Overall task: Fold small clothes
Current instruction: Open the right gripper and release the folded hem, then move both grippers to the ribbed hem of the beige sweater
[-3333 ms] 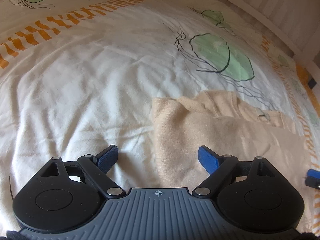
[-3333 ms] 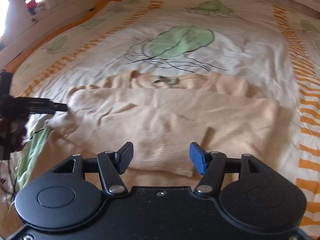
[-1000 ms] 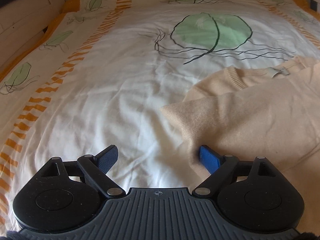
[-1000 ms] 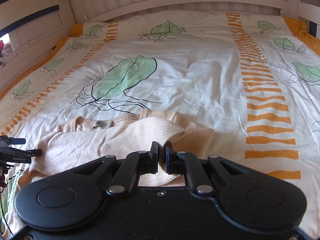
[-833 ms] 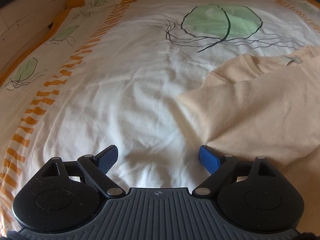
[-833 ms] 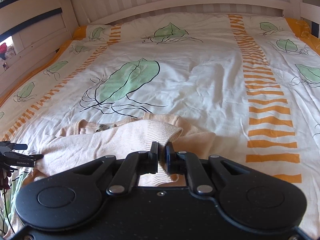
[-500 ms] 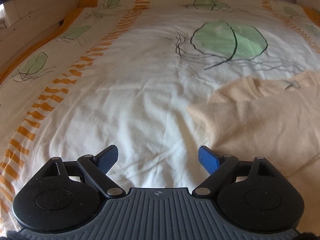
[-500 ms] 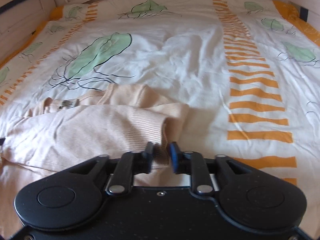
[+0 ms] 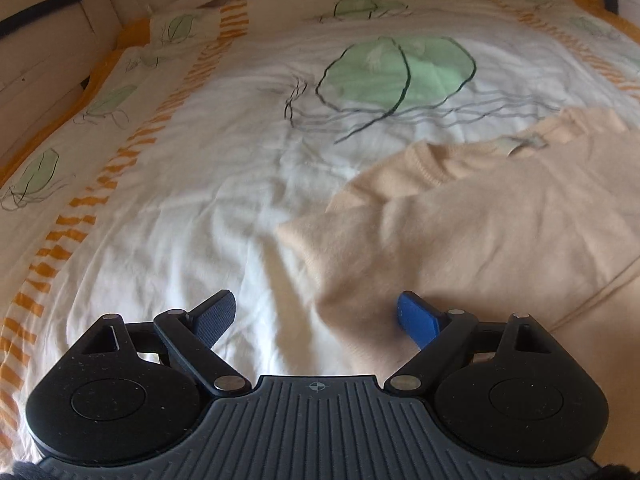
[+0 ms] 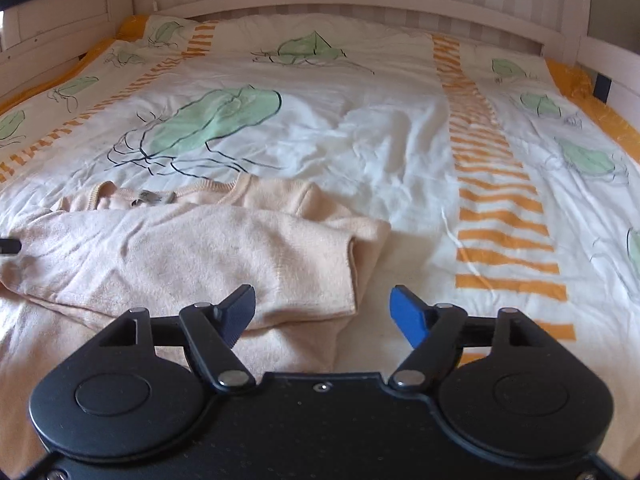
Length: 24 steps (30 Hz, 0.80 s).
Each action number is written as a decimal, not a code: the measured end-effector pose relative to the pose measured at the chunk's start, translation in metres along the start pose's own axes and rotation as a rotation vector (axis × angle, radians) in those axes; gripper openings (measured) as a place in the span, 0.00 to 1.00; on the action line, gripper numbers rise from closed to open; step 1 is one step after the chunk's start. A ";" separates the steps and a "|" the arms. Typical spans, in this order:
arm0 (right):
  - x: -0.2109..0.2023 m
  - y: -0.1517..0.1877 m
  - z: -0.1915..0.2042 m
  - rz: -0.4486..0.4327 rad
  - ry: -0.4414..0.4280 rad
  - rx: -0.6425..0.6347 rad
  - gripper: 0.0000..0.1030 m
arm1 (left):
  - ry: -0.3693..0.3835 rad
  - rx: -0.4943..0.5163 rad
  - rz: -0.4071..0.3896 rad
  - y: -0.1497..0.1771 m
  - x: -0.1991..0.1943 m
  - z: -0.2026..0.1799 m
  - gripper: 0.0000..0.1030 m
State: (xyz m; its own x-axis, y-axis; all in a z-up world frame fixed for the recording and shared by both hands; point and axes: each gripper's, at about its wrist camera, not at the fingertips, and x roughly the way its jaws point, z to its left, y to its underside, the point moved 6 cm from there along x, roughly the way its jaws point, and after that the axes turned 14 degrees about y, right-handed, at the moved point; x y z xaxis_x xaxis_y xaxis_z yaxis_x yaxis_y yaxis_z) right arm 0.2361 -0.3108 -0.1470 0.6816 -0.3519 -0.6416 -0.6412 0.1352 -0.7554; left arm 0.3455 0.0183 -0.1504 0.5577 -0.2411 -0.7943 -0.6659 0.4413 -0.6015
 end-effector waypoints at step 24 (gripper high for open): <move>0.051 -0.025 -0.015 0.031 0.075 0.086 0.79 | 0.080 -0.199 -0.002 0.027 -0.005 0.049 1.00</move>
State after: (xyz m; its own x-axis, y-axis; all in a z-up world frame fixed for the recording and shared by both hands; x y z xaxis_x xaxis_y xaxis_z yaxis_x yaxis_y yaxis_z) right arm 0.2813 -0.3455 -0.1588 0.6313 -0.4142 -0.6556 -0.6269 0.2251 -0.7459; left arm 0.3490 0.0742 -0.1583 0.5229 -0.3135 -0.7926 -0.7540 0.2635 -0.6017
